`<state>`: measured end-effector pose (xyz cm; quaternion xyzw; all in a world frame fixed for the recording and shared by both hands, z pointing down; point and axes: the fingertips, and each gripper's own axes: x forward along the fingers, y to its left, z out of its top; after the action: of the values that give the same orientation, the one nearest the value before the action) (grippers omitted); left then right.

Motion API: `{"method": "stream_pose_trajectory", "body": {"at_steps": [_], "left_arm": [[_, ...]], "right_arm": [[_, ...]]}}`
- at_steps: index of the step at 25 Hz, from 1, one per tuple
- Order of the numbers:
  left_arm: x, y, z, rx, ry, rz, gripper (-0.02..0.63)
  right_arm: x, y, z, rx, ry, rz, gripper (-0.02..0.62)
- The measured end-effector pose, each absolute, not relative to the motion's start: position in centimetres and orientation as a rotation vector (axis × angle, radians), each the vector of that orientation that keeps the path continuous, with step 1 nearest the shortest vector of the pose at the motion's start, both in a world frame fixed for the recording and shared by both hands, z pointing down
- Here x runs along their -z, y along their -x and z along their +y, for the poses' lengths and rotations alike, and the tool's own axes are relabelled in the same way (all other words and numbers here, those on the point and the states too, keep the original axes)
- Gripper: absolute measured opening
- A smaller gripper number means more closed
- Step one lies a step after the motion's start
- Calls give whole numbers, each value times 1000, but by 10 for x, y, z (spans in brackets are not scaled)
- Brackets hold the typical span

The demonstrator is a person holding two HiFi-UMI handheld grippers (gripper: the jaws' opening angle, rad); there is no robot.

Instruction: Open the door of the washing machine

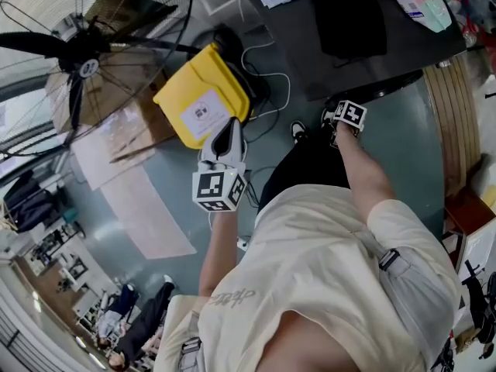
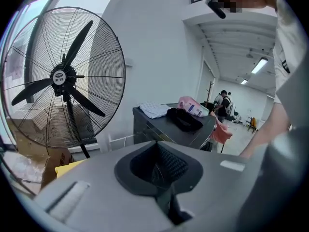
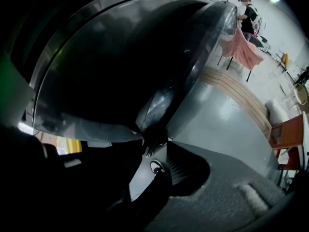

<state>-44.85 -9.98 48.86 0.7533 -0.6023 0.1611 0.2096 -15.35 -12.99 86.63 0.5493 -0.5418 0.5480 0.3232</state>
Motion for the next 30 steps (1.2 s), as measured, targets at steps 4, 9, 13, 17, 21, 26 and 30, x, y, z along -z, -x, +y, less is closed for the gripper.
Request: {"method": "stream_pose_trajectory", "body": {"at_steps": [4, 9, 13, 17, 21, 26, 30], "left_arm": [[-490, 448, -101, -445, -2123, -1645, 17], [-491, 440, -106, -451, -2184, -1578, 17], [-492, 436, -108, -446, -2223, -1534, 17], [-505, 434, -107, -460, -2241, -1483, 17], [-514, 425, -111, -461, -2263, -1432, 17], [-520, 409, -109, -473, -2288, -1371, 17], [-523, 397, -111, -493, -2297, -1352, 17]], "right_arm": [[-871, 147, -119, -1434, -1449, -1429, 155], [-874, 132, -96, -1418, -1439, -1404, 147], [-872, 117, -78, -1402, -1466, -1381, 129], [-875, 99, -56, -1415, -1509, -1332, 109], [-879, 78, -37, -1428, -1554, -1273, 92], [-882, 49, -17, -1449, -1596, -1206, 78], [-879, 23, 3, -1450, -1592, -1134, 69]]}}
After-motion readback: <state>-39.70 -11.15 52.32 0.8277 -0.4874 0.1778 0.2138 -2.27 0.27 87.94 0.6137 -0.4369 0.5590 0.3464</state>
